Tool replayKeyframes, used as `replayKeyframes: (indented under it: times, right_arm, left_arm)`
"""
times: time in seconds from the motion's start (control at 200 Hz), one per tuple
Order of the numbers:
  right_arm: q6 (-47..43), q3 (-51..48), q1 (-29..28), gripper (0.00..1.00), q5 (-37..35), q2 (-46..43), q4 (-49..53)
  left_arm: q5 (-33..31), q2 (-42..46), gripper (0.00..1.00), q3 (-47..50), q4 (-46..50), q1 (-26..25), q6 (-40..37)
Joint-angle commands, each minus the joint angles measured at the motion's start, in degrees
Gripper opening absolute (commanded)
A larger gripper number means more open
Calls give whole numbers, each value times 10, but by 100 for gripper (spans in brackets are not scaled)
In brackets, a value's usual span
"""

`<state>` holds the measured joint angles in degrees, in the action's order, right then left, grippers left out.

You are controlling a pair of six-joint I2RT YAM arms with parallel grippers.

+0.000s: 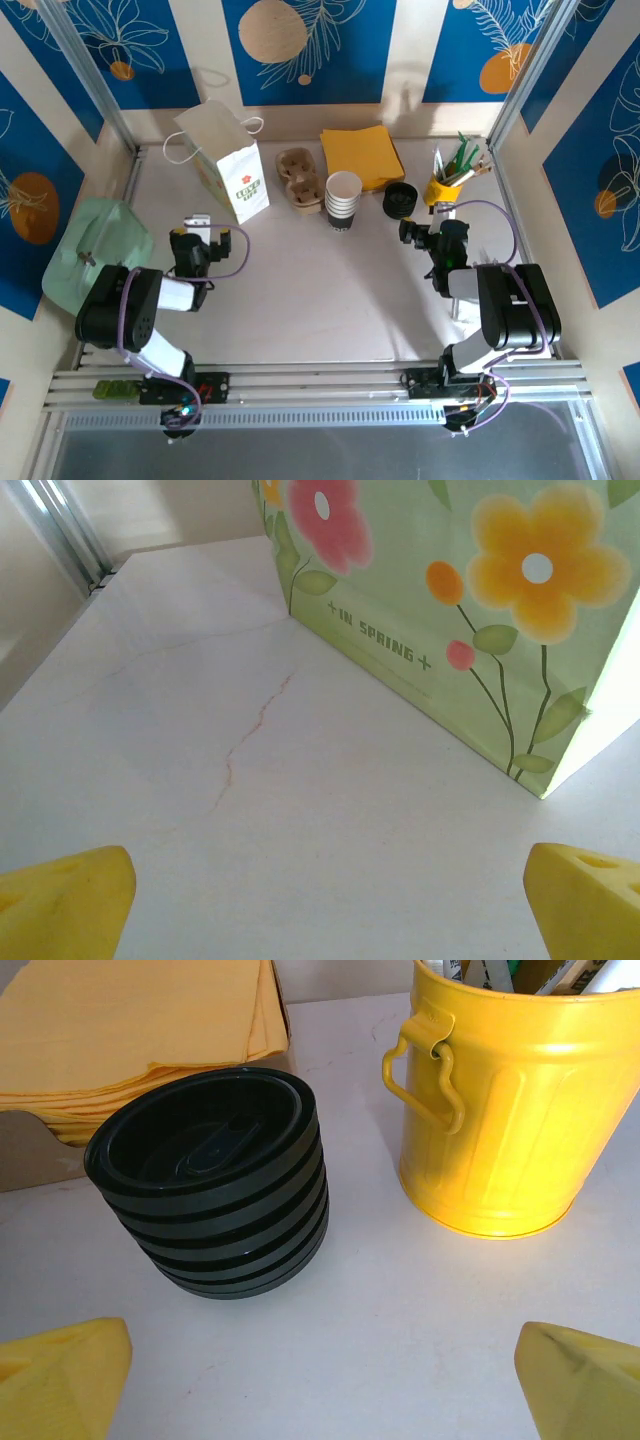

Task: Pack the takeout coffee

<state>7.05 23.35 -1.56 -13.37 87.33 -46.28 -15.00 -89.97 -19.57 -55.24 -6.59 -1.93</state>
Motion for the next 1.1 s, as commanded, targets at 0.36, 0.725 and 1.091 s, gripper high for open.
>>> replayKeyframes:
  times: [0.36, 0.725, 1.091]
  right_arm:
    - [5, -3, 7, 99, 12, -2, -13]
    - [1, -3, 5, 99, 17, -6, -13]
    - [30, 43, 1, 99, -2, -185, 262]
  left_arm:
    - [6, 0, 99, -9, -12, 5, 4]
    - [15, 1, 99, -4, -21, 5, 1]
    - [-19, 168, 100, 18, 88, -16, 5]
